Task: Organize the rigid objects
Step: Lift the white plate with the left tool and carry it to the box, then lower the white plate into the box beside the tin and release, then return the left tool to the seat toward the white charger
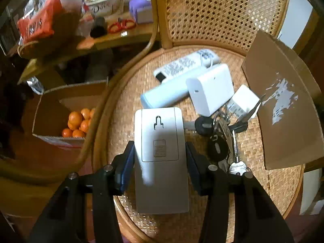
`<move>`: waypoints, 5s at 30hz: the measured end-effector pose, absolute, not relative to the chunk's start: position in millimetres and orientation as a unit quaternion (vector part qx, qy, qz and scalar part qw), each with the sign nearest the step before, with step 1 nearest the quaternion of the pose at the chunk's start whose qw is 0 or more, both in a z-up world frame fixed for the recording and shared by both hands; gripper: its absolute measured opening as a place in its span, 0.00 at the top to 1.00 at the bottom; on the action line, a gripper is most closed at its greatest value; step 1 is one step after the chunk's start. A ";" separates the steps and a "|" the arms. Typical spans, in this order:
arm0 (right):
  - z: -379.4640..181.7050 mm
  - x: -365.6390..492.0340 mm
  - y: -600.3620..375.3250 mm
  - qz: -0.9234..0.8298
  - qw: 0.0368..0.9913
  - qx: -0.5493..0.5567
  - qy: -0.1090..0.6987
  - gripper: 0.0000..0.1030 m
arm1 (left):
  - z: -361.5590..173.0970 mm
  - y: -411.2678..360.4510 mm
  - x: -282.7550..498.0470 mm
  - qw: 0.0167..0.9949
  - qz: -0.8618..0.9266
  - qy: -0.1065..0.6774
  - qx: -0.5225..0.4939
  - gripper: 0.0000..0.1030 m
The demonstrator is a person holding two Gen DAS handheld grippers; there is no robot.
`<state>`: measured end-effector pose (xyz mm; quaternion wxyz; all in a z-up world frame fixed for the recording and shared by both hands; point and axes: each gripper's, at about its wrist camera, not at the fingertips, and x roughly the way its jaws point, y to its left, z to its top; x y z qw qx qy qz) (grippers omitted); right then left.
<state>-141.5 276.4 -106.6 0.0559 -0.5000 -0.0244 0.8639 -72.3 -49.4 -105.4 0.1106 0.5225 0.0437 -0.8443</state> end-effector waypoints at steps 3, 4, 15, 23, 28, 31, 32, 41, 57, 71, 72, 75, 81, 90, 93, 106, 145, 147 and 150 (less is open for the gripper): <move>-106.6 -141.5 275.8 0.864 0.056 -0.501 -0.024 0.93 | -97.1 -49.7 -67.1 0.118 -0.857 0.043 0.499 0.55; -106.6 -141.7 275.5 0.864 0.056 -0.500 -0.024 0.93 | -93.0 -50.4 -65.7 0.120 -0.861 0.047 0.491 0.55; -106.5 -141.5 275.3 0.863 0.056 -0.501 -0.024 0.93 | -50.9 -48.8 -68.6 0.120 -0.901 0.029 0.417 0.55; -106.5 -141.6 275.5 0.864 0.057 -0.500 -0.026 0.93 | -17.3 -28.8 -84.7 0.098 -0.923 0.019 0.372 0.55; -106.5 -141.1 275.8 0.863 0.057 -0.501 -0.025 0.93 | 5.8 -5.2 -97.3 0.079 -0.937 -0.006 0.341 0.55; -106.9 -141.2 275.1 0.864 0.057 -0.500 -0.026 0.93 | 17.8 9.9 -105.6 0.076 -0.945 -0.015 0.318 0.55; -106.6 -141.8 274.8 0.864 0.058 -0.500 -0.026 0.93 | 20.6 14.0 -108.8 0.074 -0.946 -0.017 0.314 0.55; -106.0 -140.3 275.7 0.863 0.056 -0.501 -0.026 0.93 | 29.3 54.4 -158.2 0.018 -0.943 -0.004 0.331 0.55; -105.5 -137.2 277.5 0.863 0.055 -0.500 -0.038 0.93 | -25.8 115.1 -181.0 -0.062 -0.921 -0.022 0.384 0.55; -105.8 -133.6 276.7 0.862 0.054 -0.502 -0.042 0.92 | -56.1 133.4 -188.4 -0.064 -0.902 -0.050 0.424 0.54; -105.8 -132.9 276.7 0.862 0.054 -0.502 -0.043 0.92 | -56.5 133.3 -189.2 -0.064 -0.901 -0.049 0.426 0.54; -105.4 -132.3 275.8 0.861 0.054 -0.504 -0.041 0.92 | -59.7 135.7 -187.8 -0.063 -0.900 -0.056 0.428 0.54; -105.3 -132.9 275.4 0.861 0.053 -0.504 -0.042 0.92 | -59.4 138.5 -188.3 -0.067 -0.898 -0.070 0.430 0.55; -106.8 -131.1 272.3 0.859 0.054 -0.508 -0.042 0.92 | -46.5 126.9 -182.4 -0.058 -0.904 -0.061 0.419 0.42; -107.4 -132.0 272.5 0.859 0.053 -0.508 -0.041 0.92 | -37.5 123.9 -174.7 -0.050 -0.905 -0.064 0.417 0.19; -107.1 -132.6 272.0 0.858 0.054 -0.509 -0.042 0.92 | -0.1 83.3 -132.7 0.005 -0.925 -0.102 0.367 0.03; -107.1 -134.1 269.4 0.858 0.057 -0.509 -0.042 0.92 | -95.0 -21.1 -186.9 0.052 -0.864 -0.041 0.499 0.07; -107.0 -133.8 269.6 0.858 0.057 -0.509 -0.043 0.92 | -98.7 -19.2 -188.9 0.045 -0.861 -0.045 0.504 0.13; -107.0 -134.0 269.6 0.858 0.057 -0.509 -0.044 0.92 | -102.9 -16.4 -190.2 0.035 -0.856 -0.046 0.514 0.18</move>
